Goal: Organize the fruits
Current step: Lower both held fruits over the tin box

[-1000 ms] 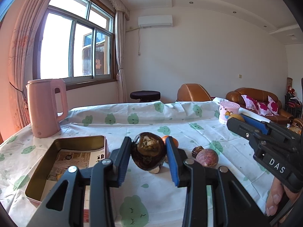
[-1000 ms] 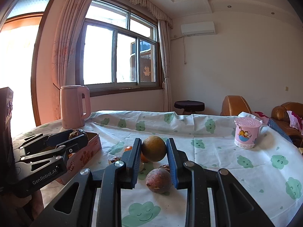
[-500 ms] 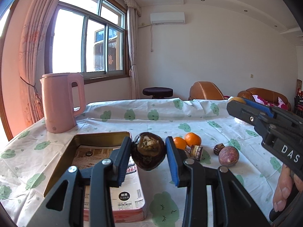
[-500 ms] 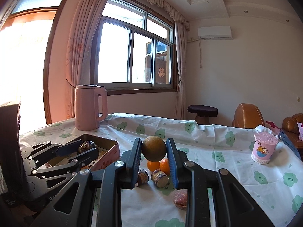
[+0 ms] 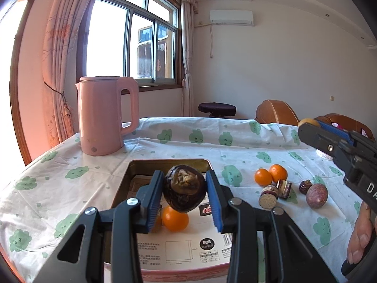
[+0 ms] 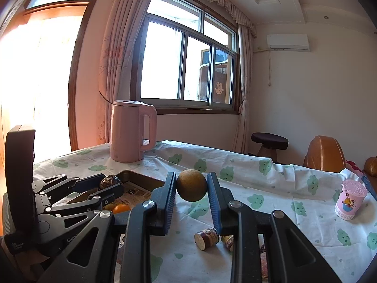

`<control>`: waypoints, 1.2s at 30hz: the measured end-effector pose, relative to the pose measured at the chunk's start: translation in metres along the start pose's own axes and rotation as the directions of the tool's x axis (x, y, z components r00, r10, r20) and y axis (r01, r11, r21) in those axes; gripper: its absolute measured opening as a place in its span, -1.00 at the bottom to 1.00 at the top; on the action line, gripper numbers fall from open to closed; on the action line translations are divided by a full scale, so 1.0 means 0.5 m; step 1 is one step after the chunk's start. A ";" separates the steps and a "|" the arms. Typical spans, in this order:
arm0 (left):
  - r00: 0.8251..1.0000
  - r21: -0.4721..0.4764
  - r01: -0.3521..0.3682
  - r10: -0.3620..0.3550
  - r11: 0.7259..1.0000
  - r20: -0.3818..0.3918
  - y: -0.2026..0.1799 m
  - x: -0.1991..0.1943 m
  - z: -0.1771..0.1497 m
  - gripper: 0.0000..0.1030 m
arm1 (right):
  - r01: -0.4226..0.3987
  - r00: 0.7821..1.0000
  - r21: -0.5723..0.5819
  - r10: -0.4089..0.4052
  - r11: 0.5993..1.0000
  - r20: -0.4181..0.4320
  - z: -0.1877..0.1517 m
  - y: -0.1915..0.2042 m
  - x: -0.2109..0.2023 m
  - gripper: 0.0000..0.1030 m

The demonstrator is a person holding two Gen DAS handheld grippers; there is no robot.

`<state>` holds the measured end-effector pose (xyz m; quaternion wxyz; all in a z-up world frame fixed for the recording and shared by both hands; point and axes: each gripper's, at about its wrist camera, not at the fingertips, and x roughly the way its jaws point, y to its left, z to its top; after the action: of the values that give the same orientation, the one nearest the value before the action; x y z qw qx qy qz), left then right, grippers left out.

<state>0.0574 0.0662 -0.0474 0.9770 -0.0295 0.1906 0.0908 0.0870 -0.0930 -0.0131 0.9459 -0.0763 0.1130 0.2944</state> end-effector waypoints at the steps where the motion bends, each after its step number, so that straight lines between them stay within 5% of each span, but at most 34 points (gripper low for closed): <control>1: 1.000 -0.004 -0.007 0.007 1.000 -0.002 0.007 0.000 0.000 -0.25 | -0.007 1.000 -0.002 0.007 1.000 -0.002 0.001 0.005 0.004 -0.44; 16: 0.996 -0.028 -0.075 0.073 0.997 -0.056 0.074 0.008 -0.013 -0.25 | -0.085 0.996 -0.025 0.084 0.996 -0.039 -0.006 0.079 0.055 -0.44; 36: 0.990 -0.031 -0.082 0.078 0.996 -0.118 0.100 0.018 -0.026 -0.25 | -0.135 0.983 -0.039 0.128 0.990 -0.131 -0.039 0.129 0.114 -0.44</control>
<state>0.0516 0.1158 -0.0639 0.9591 -0.0445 0.2467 0.1313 0.0924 -0.0138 -0.0515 0.9131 -0.1100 0.1715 0.3533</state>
